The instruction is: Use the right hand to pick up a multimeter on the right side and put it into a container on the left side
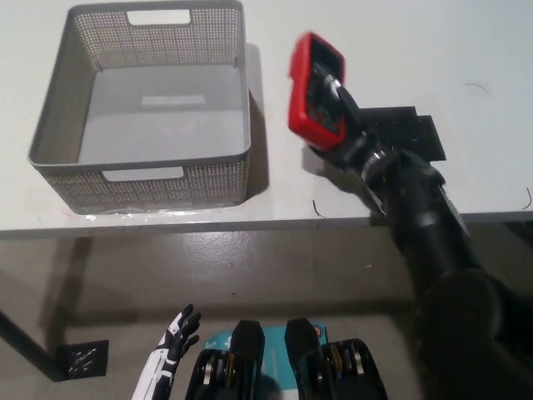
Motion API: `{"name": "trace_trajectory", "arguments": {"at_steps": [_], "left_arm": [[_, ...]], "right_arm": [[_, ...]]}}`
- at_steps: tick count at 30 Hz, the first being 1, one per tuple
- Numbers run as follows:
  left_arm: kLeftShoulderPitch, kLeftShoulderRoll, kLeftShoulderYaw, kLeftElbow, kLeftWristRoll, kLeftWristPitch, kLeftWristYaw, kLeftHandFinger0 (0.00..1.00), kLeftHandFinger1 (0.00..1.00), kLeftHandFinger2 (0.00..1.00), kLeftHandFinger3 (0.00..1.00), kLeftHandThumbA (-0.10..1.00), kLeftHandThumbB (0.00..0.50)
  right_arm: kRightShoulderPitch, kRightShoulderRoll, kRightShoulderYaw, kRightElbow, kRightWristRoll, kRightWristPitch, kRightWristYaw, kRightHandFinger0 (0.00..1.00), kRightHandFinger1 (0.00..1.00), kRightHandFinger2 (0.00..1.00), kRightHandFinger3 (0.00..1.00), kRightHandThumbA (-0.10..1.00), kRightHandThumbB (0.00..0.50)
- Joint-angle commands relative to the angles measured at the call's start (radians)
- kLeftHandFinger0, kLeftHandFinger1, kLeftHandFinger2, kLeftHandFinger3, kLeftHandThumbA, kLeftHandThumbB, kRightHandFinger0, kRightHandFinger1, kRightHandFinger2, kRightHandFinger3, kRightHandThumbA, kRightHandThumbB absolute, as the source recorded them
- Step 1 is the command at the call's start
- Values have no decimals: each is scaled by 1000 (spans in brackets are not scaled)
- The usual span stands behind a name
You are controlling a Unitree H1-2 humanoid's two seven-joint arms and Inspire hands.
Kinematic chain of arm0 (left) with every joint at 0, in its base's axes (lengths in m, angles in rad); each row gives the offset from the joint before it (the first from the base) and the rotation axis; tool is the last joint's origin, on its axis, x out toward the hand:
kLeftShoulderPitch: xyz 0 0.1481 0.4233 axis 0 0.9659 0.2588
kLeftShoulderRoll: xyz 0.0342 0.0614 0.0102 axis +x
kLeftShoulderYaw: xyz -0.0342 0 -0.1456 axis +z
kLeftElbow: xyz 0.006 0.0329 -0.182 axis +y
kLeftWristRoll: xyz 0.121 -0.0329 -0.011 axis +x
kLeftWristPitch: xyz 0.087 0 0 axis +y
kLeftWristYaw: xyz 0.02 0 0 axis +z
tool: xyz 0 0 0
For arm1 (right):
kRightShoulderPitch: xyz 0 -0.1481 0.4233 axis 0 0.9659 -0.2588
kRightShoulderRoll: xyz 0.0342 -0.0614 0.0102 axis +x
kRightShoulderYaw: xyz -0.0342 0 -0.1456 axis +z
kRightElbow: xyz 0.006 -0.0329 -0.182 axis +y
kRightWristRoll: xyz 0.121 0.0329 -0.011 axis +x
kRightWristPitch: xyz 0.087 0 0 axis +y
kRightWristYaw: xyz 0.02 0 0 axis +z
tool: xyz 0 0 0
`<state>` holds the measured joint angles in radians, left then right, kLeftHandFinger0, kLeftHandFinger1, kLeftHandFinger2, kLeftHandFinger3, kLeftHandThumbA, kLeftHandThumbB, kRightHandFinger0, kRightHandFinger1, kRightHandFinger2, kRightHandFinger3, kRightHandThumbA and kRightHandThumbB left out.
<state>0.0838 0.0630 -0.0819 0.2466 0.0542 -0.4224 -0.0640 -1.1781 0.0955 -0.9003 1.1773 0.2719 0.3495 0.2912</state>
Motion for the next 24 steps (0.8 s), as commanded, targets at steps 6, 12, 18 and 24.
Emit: {"name": "trace_trajectory", "arguments": {"at_steps": [6, 12, 18, 24], "left_arm": [[18, 10, -13, -31, 0, -43, -17, 1000, 1000, 1000, 1000, 1000, 409], [30, 11, -14, -35, -8, -34, -21, 1000, 1000, 1000, 1000, 1000, 399], [42, 2, -27, -25, -1, -34, -23, 1000, 1000, 1000, 1000, 1000, 395], [44, -3, -37, -5, 3, -47, -13, 1000, 1000, 1000, 1000, 1000, 390]], "right_arm": [[-192, 121, 217, -436, 406, 120, 57, 0, 0, 272, 896, -100, 244], [-174, 122, 324, -560, 477, 120, 1, 0, 0, 126, 785, -100, 248], [-201, 55, 497, -500, 437, 120, 58, 0, 247, 696, 958, -100, 141], [-257, 52, 650, -375, 166, 120, -21, 0, 383, 769, 858, -100, 157]]}}
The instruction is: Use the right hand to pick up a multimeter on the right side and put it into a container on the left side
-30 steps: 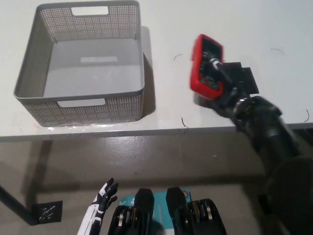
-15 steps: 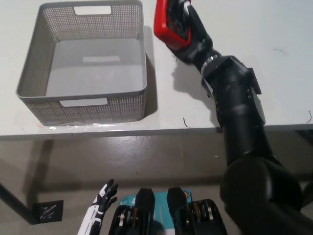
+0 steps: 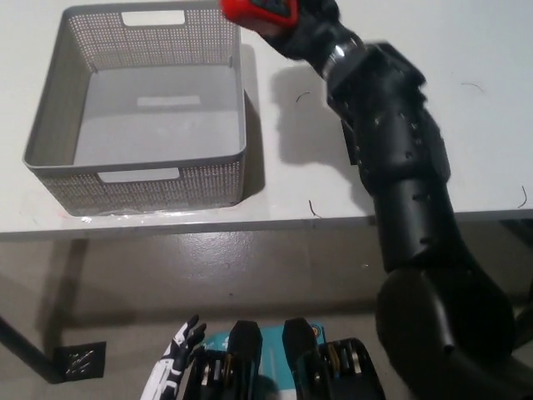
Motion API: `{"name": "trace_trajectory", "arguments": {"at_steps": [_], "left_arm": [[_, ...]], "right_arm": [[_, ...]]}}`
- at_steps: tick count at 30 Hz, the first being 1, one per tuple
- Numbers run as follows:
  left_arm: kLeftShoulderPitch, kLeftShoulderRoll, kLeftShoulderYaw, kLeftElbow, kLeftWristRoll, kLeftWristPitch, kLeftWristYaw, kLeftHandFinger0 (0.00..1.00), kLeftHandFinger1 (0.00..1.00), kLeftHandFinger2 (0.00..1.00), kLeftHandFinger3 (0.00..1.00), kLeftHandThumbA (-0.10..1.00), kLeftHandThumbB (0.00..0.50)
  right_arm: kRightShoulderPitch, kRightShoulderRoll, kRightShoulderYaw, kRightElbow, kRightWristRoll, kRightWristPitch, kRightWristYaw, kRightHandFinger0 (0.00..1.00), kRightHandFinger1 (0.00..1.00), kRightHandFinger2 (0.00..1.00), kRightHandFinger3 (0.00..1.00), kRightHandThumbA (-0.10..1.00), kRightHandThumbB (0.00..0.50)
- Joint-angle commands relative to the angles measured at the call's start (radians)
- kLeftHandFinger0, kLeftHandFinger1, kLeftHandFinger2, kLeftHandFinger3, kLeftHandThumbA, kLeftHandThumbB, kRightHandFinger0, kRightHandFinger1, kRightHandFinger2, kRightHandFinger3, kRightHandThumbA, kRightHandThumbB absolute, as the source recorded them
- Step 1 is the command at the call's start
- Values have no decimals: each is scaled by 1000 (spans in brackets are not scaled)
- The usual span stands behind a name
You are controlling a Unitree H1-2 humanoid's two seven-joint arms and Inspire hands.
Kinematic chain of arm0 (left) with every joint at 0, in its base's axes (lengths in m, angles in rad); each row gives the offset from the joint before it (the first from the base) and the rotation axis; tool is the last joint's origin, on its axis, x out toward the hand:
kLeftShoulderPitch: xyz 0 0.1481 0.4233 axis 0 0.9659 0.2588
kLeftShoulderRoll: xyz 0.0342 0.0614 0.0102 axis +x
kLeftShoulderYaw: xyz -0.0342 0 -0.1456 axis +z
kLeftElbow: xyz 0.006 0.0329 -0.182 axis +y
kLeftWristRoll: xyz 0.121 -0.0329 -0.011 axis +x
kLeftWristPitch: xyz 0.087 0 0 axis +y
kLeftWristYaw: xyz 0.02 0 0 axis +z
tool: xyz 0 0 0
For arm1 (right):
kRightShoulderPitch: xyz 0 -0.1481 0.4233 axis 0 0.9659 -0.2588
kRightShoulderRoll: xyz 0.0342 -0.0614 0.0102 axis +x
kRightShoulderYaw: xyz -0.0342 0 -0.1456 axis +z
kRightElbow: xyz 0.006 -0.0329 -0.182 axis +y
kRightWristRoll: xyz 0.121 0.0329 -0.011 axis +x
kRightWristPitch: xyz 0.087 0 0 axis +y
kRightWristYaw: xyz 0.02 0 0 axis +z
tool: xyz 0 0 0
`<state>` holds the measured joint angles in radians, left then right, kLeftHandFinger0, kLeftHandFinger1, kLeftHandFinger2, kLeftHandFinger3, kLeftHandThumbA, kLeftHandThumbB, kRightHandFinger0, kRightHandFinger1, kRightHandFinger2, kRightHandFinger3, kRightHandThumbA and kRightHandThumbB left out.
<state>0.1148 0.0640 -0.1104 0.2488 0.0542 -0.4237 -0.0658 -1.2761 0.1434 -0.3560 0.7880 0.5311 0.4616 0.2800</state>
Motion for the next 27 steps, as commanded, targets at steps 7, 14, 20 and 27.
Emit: {"name": "trace_trajectory", "arguments": {"at_steps": [7, 14, 20, 27], "left_arm": [[22, 1, -25, -4, -20, -45, -31, 1000, 1000, 1000, 1000, 1000, 402], [25, -9, -34, -7, -3, -45, -28, 1000, 1000, 1000, 1000, 1000, 392], [22, 2, -41, -10, 7, -46, -31, 1000, 1000, 1000, 1000, 1000, 380], [28, 4, -49, -13, -6, -41, -47, 1000, 1000, 1000, 1000, 1000, 426]], "right_arm": [[-204, 23, 375, 263, -340, -200, -115, 0, 476, 883, 830, -100, 182], [-222, 62, 579, 435, -501, -347, -239, 0, 372, 712, 585, -100, 197], [-211, 71, 668, 503, -565, -393, -338, 0, 423, 775, 675, -100, 170], [-179, 64, 668, 530, -571, -479, -483, 175, 644, 981, 853, 6, 95]]}}
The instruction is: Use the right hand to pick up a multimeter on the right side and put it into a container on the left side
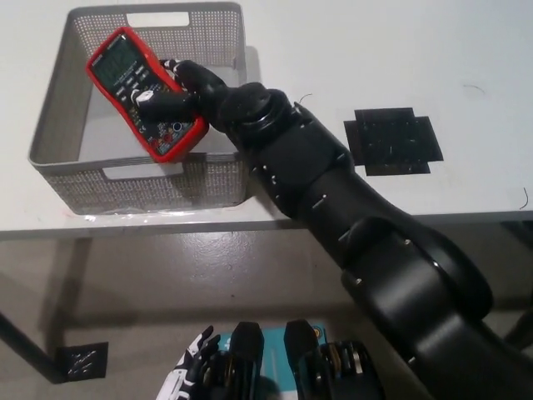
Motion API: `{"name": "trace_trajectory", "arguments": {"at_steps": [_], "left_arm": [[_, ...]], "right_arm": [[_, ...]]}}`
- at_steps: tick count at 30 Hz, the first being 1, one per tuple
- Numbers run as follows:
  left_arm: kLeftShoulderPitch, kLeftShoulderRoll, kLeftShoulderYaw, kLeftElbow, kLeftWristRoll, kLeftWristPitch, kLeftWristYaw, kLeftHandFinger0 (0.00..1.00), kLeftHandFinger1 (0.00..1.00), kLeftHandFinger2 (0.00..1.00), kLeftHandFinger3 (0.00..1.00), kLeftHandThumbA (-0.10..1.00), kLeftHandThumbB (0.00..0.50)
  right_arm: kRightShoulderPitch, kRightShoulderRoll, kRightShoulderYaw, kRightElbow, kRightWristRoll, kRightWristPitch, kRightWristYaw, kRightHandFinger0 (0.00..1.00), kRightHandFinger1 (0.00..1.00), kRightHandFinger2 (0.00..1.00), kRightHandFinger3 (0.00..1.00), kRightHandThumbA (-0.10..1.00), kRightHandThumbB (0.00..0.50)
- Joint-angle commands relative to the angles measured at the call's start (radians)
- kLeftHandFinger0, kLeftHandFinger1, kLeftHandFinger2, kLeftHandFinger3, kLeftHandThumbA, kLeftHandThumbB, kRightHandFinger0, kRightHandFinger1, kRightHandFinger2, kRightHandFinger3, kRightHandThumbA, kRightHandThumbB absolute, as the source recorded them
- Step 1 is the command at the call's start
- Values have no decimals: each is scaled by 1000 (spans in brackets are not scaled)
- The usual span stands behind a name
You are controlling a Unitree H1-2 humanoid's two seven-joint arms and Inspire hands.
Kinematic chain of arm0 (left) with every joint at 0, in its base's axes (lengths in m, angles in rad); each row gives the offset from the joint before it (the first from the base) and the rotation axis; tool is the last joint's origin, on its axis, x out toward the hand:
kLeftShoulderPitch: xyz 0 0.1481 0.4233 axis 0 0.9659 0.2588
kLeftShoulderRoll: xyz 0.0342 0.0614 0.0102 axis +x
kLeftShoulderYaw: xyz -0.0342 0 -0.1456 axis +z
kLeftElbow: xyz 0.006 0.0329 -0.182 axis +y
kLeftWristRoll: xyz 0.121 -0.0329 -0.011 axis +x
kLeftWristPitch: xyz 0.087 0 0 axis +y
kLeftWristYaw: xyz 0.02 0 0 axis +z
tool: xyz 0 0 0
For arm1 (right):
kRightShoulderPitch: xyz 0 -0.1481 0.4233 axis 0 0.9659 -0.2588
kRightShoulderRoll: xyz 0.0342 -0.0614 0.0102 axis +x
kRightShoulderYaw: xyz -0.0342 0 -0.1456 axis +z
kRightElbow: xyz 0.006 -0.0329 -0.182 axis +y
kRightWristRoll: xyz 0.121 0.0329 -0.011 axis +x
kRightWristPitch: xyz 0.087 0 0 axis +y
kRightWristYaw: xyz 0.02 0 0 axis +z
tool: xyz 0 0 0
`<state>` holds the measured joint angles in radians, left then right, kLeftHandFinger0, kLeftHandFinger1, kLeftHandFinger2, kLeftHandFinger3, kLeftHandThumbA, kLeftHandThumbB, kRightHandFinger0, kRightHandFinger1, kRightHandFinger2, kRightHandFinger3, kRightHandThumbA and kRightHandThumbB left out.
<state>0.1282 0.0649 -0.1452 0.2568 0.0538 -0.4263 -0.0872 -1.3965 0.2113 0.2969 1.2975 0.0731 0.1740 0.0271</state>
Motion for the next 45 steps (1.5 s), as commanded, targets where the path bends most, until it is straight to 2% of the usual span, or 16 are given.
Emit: {"name": "trace_trajectory", "arguments": {"at_steps": [1, 2, 3, 4, 5, 7, 8, 11, 22, 26, 29, 32, 35, 37, 43, 45], "left_arm": [[14, 3, -15, -20, -6, -40, -25, 1000, 1000, 1000, 1000, 1000, 424], [15, 5, -16, -20, -8, -38, -27, 1000, 1000, 1000, 1000, 1000, 426], [16, 5, -17, -21, 1, -39, -24, 1000, 1000, 1000, 1000, 1000, 425], [16, 5, -20, -20, 6, -42, -23, 1000, 1000, 1000, 1000, 1000, 419], [17, 6, -22, -19, 3, -42, -25, 1000, 1000, 1000, 1000, 1000, 423], [18, 4, -25, -17, 2, -42, -25, 1000, 1000, 1000, 1000, 1000, 422], [18, 4, -27, -19, 8, -38, -23, 1000, 1000, 1000, 1000, 1000, 428], [24, 0, -30, -24, 7, -22, -23, 1000, 1000, 1000, 1000, 1000, 454], [42, 6, -35, -22, 5, -43, -29, 1000, 1000, 1000, 1000, 1000, 441], [42, 0, -36, -15, 9, -43, -24, 1000, 1000, 1000, 1000, 1000, 446], [44, -4, -33, -16, 18, -44, -12, 1000, 1000, 1000, 1000, 1000, 438], [47, -2, -31, -19, 9, -44, -17, 1000, 1000, 1000, 1000, 1000, 433], [52, -1, -28, -23, 18, -44, -8, 1000, 1000, 1000, 1000, 1000, 430], [51, -3, -28, -19, 24, -44, -1, 1000, 1000, 1000, 1000, 1000, 422], [48, -5, -16, -12, 18, -44, 2, 1000, 1000, 1000, 1000, 1000, 390], [48, -4, -14, -9, 7, -43, -5, 1000, 1000, 1000, 1000, 1000, 393]], "right_arm": [[-57, -1, 0, 17, -109, -205, -270, 219, 621, 908, 781, 24, 162], [-56, 1, -28, 11, -87, -213, -288, 307, 586, 841, 840, 309, 260], [-55, 2, -89, 1, -22, -231, -232, 427, 741, 1000, 1000, 455, 355], [-58, 2, -141, -4, 38, -233, -169, 562, 922, 1000, 1000, 567, 392], [-61, 1, -163, -5, 55, -231, -135, 706, 1000, 1000, 1000, 647, 466], [-66, -1, -187, -9, 55, -239, -90, 854, 1000, 1000, 1000, 680, 500], [-71, -1, -211, -11, 65, -251, -47, 993, 1000, 1000, 1000, 690, 500], [-77, 4, -248, -14, 64, -254, -10, 1000, 1000, 1000, 1000, 735, 500], [-50, 8, -288, 3, 42, -229, 54, 1000, 1000, 1000, 1000, 868, 500], [-41, -5, -241, -13, -9, -218, 65, 1000, 1000, 1000, 1000, 1000, 500], [-33, -21, -246, -58, 9, -213, 108, 1000, 1000, 1000, 1000, 988, 500], [32, -48, -266, -234, 48, -156, 167, 1000, 1000, 1000, 1000, 939, 500], [207, -113, -262, -661, 99, -42, 237, 1000, 1000, 1000, 1000, 968, 490], [255, -134, -265, -786, 119, -1, 246, 1000, 1000, 1000, 1000, 964, 500], [503, -287, -316, -1397, 204, 104, 251, 1000, 1000, 1000, 1000, 1000, 395], [568, -327, -345, -1538, 244, 138, 240, 1000, 1000, 1000, 1000, 1000, 433]]}}
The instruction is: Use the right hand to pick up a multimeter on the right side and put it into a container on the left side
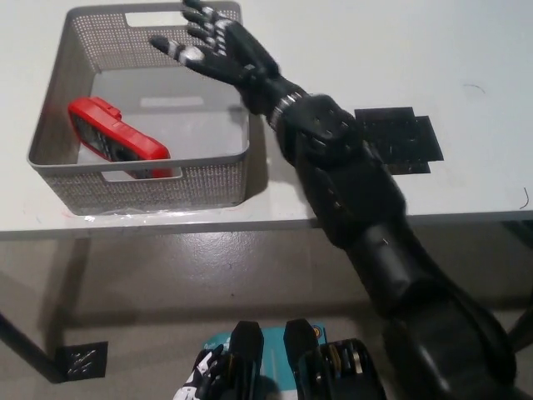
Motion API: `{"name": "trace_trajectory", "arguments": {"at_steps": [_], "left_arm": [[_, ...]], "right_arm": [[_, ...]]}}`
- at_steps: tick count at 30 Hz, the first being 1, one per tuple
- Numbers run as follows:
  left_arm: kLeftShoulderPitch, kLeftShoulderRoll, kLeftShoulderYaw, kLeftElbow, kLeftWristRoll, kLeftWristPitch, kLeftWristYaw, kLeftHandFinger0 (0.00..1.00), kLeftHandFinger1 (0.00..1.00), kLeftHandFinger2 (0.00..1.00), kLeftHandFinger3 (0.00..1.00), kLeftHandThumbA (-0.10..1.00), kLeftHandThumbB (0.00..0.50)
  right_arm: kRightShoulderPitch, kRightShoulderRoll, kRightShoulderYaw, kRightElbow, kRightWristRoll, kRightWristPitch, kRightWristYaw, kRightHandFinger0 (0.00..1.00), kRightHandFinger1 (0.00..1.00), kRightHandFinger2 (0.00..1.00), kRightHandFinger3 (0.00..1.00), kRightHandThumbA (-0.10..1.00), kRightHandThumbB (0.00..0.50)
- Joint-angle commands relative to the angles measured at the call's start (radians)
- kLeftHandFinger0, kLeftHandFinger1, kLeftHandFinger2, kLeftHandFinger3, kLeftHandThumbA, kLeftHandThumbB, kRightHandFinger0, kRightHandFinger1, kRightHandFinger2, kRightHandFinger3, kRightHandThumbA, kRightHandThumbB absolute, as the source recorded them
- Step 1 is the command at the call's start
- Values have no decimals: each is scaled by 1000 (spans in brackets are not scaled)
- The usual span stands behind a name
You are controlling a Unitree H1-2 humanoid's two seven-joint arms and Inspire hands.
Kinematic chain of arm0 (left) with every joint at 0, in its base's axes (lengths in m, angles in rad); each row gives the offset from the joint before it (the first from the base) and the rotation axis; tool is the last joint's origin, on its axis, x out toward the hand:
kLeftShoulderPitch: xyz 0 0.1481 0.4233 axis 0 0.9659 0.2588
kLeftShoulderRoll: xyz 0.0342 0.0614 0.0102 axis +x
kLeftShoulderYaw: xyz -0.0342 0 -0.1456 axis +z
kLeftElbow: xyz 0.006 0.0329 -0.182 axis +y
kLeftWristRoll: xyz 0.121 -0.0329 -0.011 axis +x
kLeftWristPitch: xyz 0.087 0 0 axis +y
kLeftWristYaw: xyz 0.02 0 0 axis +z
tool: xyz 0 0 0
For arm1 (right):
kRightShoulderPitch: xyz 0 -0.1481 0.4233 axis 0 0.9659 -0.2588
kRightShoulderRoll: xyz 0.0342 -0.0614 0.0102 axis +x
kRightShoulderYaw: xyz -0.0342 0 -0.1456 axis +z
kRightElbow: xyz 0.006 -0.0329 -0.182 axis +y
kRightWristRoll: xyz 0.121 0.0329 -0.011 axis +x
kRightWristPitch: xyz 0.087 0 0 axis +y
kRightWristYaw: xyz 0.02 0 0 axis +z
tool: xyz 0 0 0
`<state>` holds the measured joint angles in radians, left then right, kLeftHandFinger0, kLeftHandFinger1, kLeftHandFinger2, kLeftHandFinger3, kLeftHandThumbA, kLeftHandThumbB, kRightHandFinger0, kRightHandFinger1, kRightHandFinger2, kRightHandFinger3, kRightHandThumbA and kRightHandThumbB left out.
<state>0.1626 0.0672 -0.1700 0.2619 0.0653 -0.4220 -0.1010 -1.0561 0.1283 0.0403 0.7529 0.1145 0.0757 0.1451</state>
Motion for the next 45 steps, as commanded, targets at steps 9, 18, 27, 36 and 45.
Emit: {"name": "trace_trajectory", "arguments": {"at_steps": [9, 18, 27, 36, 45], "left_arm": [[-4, -3, 14, 6, 5, -48, 16, 1000, 1000, 1000, 1000, 1000, 417], [-31, -2, 27, 11, -4, -44, 18, 1000, 1000, 1000, 1000, 1000, 416], [-37, 0, 25, 12, 10, -48, 27, 1000, 1000, 1000, 1000, 1000, 373], [-73, -11, 39, -5, -13, -47, 24, 1000, 1000, 1000, 1000, 1000, 393], [-117, -9, 46, -19, -31, -40, 11, 1000, 1000, 1000, 1000, 1000, 400]], "right_arm": [[575, -364, -136, -1429, 376, 166, 78, 1000, 1000, 1000, 1000, 1000, 500], [1022, -308, -5, -1535, 404, -113, 96, 1000, 1000, 1000, 1000, 1000, 500], [1358, -251, 131, -1374, 187, -290, 141, 1000, 1000, 1000, 1000, 1000, 500], [1337, -242, 114, -1005, 149, -401, 171, 1000, 1000, 1000, 1000, 1000, 354], [1207, -261, 70, -648, 77, -450, 129, 1000, 1000, 1000, 1000, 1000, 371]]}}
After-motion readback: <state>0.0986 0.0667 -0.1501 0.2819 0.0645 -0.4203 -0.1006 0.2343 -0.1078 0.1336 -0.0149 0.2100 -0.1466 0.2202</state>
